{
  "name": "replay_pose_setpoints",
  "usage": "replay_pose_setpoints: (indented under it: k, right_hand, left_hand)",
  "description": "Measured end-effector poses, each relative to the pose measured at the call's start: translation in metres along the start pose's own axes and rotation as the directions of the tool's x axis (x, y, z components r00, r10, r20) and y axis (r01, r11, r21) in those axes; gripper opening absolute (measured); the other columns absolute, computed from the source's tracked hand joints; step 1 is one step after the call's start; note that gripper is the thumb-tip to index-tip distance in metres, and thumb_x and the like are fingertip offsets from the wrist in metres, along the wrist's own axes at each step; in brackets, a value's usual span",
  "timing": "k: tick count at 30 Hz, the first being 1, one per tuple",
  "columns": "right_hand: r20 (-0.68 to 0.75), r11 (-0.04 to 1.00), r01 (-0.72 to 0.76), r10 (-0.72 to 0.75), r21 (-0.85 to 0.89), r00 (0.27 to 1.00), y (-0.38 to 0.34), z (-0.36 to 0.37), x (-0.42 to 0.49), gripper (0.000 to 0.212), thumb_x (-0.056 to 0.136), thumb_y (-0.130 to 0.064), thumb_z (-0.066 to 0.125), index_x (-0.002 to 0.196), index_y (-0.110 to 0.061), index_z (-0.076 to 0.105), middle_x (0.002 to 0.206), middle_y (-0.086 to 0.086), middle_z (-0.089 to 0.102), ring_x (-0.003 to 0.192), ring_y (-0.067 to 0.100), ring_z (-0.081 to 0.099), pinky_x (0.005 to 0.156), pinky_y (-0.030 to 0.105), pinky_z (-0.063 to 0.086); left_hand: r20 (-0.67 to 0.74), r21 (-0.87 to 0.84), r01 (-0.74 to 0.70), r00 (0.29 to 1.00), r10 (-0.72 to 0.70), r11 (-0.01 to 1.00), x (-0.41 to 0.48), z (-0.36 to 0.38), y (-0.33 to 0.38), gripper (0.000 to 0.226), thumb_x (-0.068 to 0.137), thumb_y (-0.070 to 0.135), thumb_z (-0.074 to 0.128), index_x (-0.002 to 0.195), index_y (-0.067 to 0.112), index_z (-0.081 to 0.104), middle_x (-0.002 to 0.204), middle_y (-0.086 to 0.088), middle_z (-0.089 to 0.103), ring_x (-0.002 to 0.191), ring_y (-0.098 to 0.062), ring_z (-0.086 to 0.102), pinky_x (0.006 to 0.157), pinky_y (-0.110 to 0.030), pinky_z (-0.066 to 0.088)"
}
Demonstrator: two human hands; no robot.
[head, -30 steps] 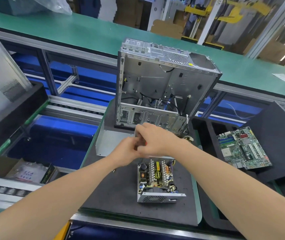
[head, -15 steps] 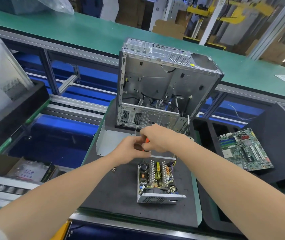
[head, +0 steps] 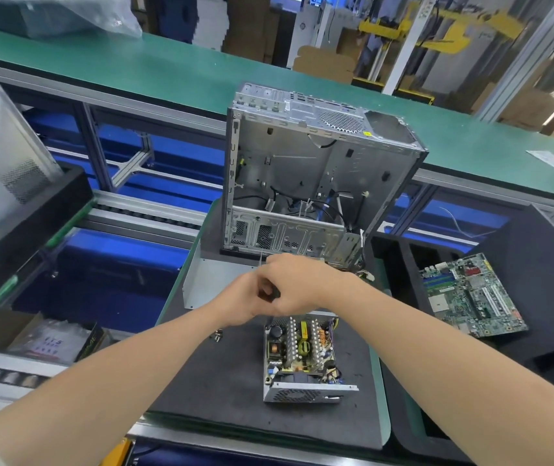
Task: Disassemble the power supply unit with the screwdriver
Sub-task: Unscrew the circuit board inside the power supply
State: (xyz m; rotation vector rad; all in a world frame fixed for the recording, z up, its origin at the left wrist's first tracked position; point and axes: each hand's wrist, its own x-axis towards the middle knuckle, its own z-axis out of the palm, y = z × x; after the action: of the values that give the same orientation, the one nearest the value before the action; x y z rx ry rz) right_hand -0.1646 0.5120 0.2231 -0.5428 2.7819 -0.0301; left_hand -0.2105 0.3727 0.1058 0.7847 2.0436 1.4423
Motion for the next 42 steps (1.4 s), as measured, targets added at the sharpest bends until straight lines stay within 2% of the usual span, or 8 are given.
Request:
replay_pose_setpoints:
  k: [4, 7, 14, 18, 22, 27, 32, 42]
  right_hand:
    - [-0.226, 0.913, -0.397, 0.407, 0.090, 0.885, -0.011, 0.000, 0.000, 0.049, 0.096, -0.063, 0.043, 0.092, -0.014, 0.049, 0.083, 0.003, 0.048, 0.074, 0.028, 0.050, 0.063, 0.038, 0.044]
    - [-0.053, 0.839, -0.541, 0.544, 0.052, 0.838, -0.022, 0.002, 0.007, 0.056, 0.102, -0.061, 0.031, 0.096, -0.011, 0.057, 0.085, 0.007, 0.046, 0.079, 0.031, 0.049, 0.066, 0.039, 0.040]
    - [0.110, 0.936, -0.349, 0.344, 0.034, 0.933, -0.014, -0.012, 0.010, 0.021, 0.095, -0.024, 0.057, 0.078, -0.013, 0.053, 0.075, 0.004, 0.055, 0.063, 0.023, 0.056, 0.050, 0.029, 0.038]
    - [0.219, 0.991, -0.125, 0.133, -0.052, 0.967, 0.001, -0.023, 0.004, 0.014, 0.090, -0.023, 0.065, 0.100, -0.021, 0.056, 0.088, -0.003, 0.057, 0.083, 0.023, 0.060, 0.069, 0.038, 0.052]
    - [0.249, 0.994, 0.076, -0.054, -0.079, 0.967, 0.004, -0.023, 0.005, 0.022, 0.086, -0.015, 0.071, 0.097, -0.026, 0.054, 0.094, -0.008, 0.041, 0.086, 0.018, 0.051, 0.075, 0.039, 0.050]
    - [0.148, 0.998, 0.020, -0.010, -0.067, 0.989, 0.003, -0.015, 0.004, 0.019, 0.085, -0.027, 0.070, 0.099, -0.023, 0.057, 0.096, -0.007, 0.042, 0.084, 0.016, 0.050, 0.069, 0.036, 0.049]
    - [-0.141, 0.956, -0.169, 0.207, 0.238, 0.968, -0.004, -0.017, 0.009, 0.017, 0.092, -0.026, 0.071, 0.077, -0.020, 0.064, 0.082, -0.002, 0.067, 0.079, 0.019, 0.066, 0.065, 0.030, 0.052]
    - [-0.126, 0.922, -0.308, 0.343, 0.236, 0.931, -0.010, -0.021, 0.007, 0.013, 0.101, -0.010, 0.056, 0.091, -0.010, 0.064, 0.085, 0.007, 0.063, 0.085, 0.031, 0.068, 0.065, 0.036, 0.049]
  left_hand:
    - [0.014, -0.025, -0.017, 1.000, 0.017, 1.000, -0.003, 0.001, 0.002, 0.019, 0.075, 0.033, 0.091, 0.091, 0.031, 0.081, 0.091, 0.002, 0.082, 0.090, -0.021, 0.076, 0.079, -0.027, 0.060]
    - [0.012, -0.029, -0.005, 1.000, 0.005, 1.000, -0.003, 0.000, 0.003, 0.025, 0.080, 0.022, 0.091, 0.083, 0.044, 0.080, 0.091, 0.008, 0.082, 0.090, -0.014, 0.077, 0.080, -0.026, 0.059]
    - [0.053, -0.058, -0.014, 0.998, 0.017, 0.998, -0.003, -0.005, 0.006, 0.016, 0.085, 0.010, 0.088, 0.095, 0.019, 0.079, 0.090, 0.000, 0.080, 0.080, -0.010, 0.069, 0.078, -0.025, 0.053]
    - [0.022, -0.101, 0.002, 1.000, 0.000, 0.995, -0.002, -0.006, 0.006, 0.022, 0.085, 0.006, 0.086, 0.105, 0.008, 0.077, 0.101, -0.006, 0.081, 0.090, -0.012, 0.075, 0.079, -0.022, 0.054]
    - [0.027, -0.025, -0.004, 1.000, 0.005, 1.000, 0.001, -0.004, 0.003, 0.019, 0.081, 0.015, 0.091, 0.086, 0.008, 0.074, 0.069, 0.011, 0.070, 0.062, 0.000, 0.059, 0.064, -0.015, 0.045]
    - [-0.031, 0.007, -0.012, 0.999, 0.012, 1.000, 0.004, 0.000, 0.000, 0.029, 0.080, 0.019, 0.093, 0.090, 0.003, 0.072, 0.073, -0.003, 0.071, 0.067, -0.008, 0.057, 0.064, -0.022, 0.047]
    - [-0.009, -0.100, -0.012, 1.000, 0.011, 0.995, 0.003, 0.001, -0.003, 0.019, 0.086, 0.009, 0.086, 0.103, 0.004, 0.078, 0.091, 0.004, 0.082, 0.085, -0.008, 0.074, 0.079, -0.014, 0.053]
    - [0.017, -0.059, -0.033, 0.999, 0.034, 0.998, 0.006, 0.001, -0.006, 0.013, 0.085, 0.024, 0.087, 0.097, 0.023, 0.081, 0.094, 0.006, 0.082, 0.089, -0.007, 0.076, 0.081, -0.016, 0.053]
